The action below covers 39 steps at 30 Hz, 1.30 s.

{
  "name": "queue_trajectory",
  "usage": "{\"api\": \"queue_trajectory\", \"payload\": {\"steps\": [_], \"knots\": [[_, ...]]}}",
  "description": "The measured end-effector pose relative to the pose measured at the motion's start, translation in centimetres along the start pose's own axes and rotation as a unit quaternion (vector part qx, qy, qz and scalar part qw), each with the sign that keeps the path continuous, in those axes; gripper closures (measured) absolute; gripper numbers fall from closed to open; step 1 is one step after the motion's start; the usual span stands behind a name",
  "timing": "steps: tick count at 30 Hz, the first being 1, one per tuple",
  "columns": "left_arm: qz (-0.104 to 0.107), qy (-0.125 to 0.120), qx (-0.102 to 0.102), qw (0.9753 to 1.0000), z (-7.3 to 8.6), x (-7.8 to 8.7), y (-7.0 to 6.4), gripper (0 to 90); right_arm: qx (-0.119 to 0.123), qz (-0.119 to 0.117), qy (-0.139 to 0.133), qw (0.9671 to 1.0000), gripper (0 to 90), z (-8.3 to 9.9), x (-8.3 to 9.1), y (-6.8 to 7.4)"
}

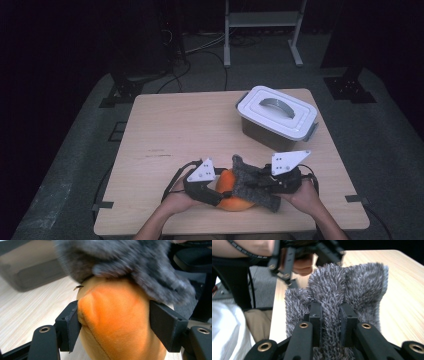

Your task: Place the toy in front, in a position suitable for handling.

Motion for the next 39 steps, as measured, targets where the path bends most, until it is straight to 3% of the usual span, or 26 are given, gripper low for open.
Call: {"api": "queue_trajectory", "payload": {"steps": [3, 8, 12, 14, 17, 23, 26, 35, 39], "knots": [[-0.004, 0.0, 0.006, 1.0, 0.2, 0.1, 0.3, 29.5, -0.004, -0.004, 0.007, 1.0, 74.7, 0.5, -0.1, -0.3], [0.006, -0.004, 0.023, 0.9997, 0.2, 0.0, 0.4, 27.1, -0.021, 0.016, 0.015, 0.9995, 74.4, 1.2, 0.4, -0.9], [0.007, 0.0, 0.001, 1.0, 0.1, 0.0, 0.0, 26.1, -0.011, 0.002, 0.018, 0.9998, 74.5, 1.1, 0.2, -0.6], [0.015, -0.005, -0.013, 0.9998, 0.0, 0.0, -0.3, 26.8, -0.014, 0.006, 0.016, 0.9998, 74.5, 1.0, 0.4, -0.7], [0.021, -0.009, -0.055, 0.9983, -0.2, -0.1, -1.1, 28.8, -0.024, 0.014, 0.002, 0.9996, 74.2, 0.7, 0.7, -0.9], [0.022, -0.007, -0.073, 0.9971, -0.2, 0.1, -1.1, 29.4, -0.025, 0.014, 0.013, 0.9995, 74.3, 1.1, 0.8, -1.2], [0.018, -0.006, -0.072, 0.9972, -0.2, 0.1, -1.1, 29.3, -0.038, 0.007, 0.013, 0.9992, 74.4, 1.5, 0.8, -1.4], [-0.008, 0.009, -0.043, 0.999, 0.2, 0.5, 0.4, 30.1, -0.032, 0.009, 0.017, 0.9993, 74.6, 1.3, 0.3, -1.1], [0.016, 0.014, -0.015, 0.9997, 0.3, 0.7, 0.7, 25.1, -0.032, 0.006, 0.016, 0.9993, 74.6, 1.3, 0.0, -0.9]]}}
Point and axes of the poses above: each handheld gripper's, and its own axes: x roughly backward along the jaws, z roughly out of its underside, y roughly to its left, the point moved 3 cm from there along -x, roughly forward along the jaws, and after that the axes turned 3 degrees about -z, right-handed, at the moved point
